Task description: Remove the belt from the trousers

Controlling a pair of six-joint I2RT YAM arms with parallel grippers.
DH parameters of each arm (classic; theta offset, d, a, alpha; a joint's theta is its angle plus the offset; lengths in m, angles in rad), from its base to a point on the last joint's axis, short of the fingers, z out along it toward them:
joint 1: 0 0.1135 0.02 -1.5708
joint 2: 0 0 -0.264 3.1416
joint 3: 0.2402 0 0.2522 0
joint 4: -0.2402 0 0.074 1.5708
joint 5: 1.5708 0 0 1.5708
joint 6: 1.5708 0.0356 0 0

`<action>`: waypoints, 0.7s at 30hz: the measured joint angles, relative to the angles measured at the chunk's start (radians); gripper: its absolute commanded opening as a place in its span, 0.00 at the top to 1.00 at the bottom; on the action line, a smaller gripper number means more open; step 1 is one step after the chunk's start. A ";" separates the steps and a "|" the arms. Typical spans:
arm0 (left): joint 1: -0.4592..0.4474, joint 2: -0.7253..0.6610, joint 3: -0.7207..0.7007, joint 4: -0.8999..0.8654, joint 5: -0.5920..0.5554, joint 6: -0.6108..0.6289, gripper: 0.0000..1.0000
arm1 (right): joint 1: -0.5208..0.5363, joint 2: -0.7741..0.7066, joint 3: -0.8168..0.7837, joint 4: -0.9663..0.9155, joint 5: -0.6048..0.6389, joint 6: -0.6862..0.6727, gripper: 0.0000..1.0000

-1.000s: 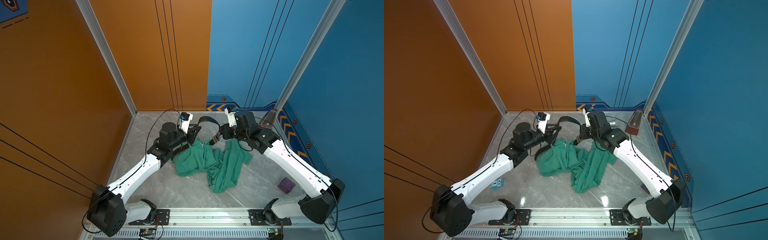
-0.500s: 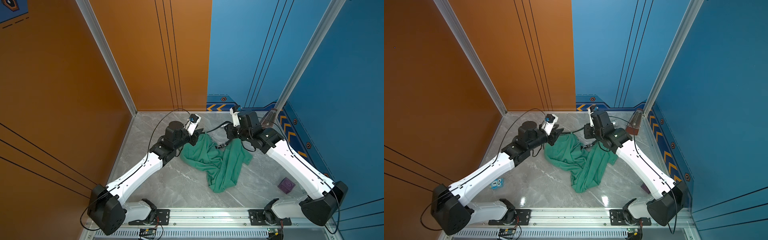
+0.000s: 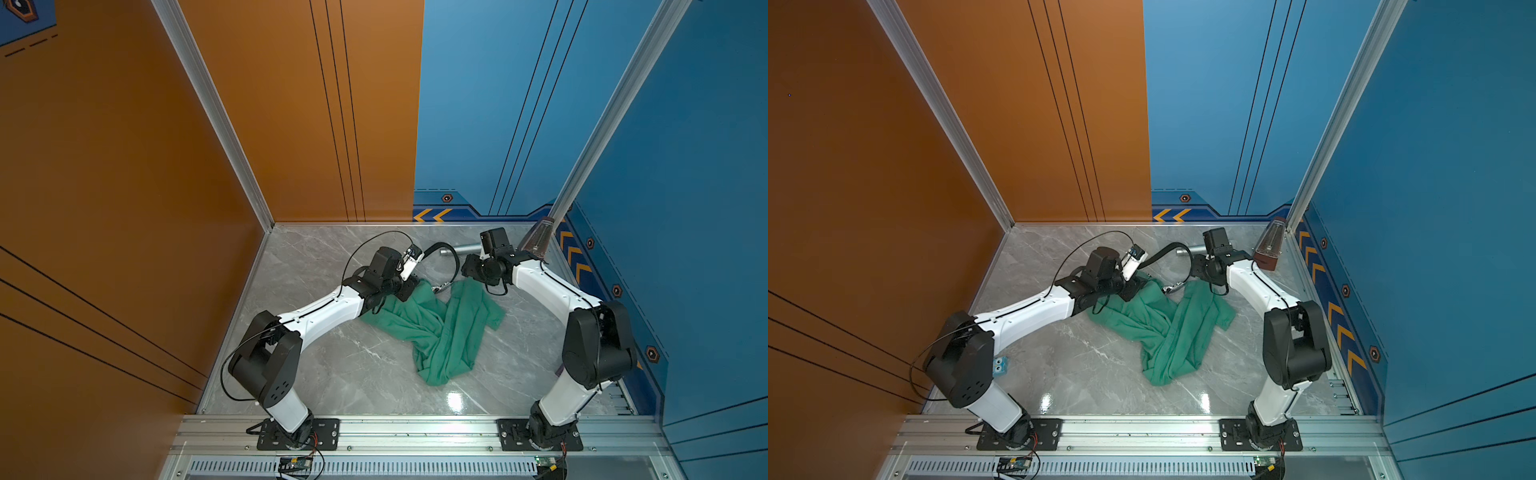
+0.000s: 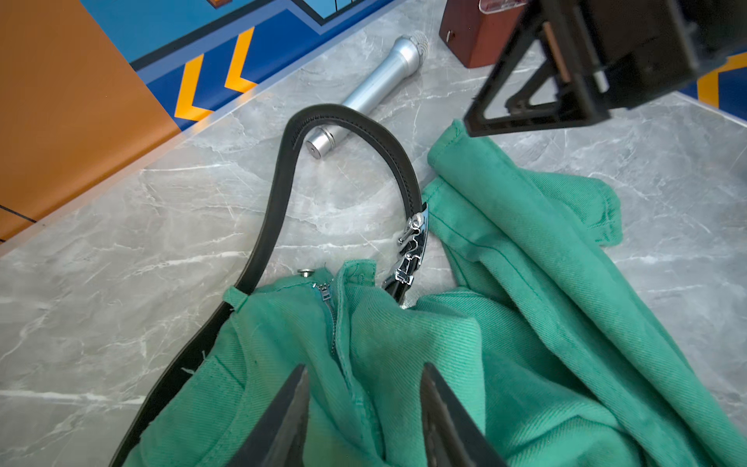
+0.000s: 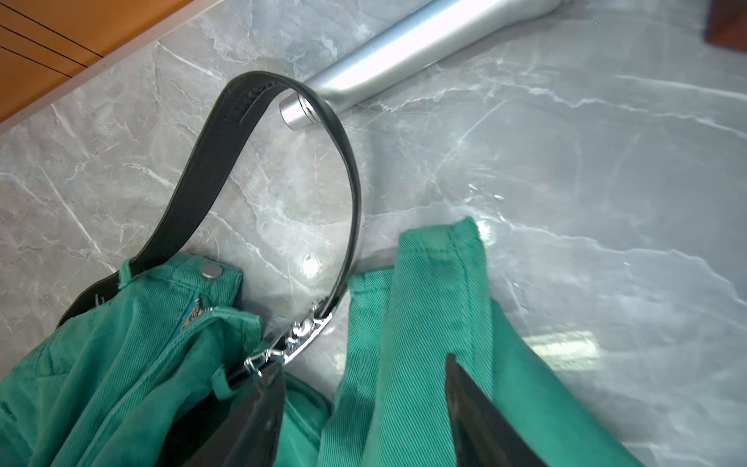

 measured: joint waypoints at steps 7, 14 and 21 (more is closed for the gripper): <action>-0.004 0.027 0.000 0.008 0.000 -0.015 0.52 | 0.008 0.253 0.148 0.013 0.010 0.042 0.41; -0.004 0.027 -0.002 0.020 0.000 -0.016 0.52 | 0.034 0.404 0.294 -0.006 0.050 0.028 0.96; 0.007 -0.015 -0.042 0.022 0.000 -0.015 0.52 | 0.124 0.381 0.373 -0.103 0.209 -0.105 1.00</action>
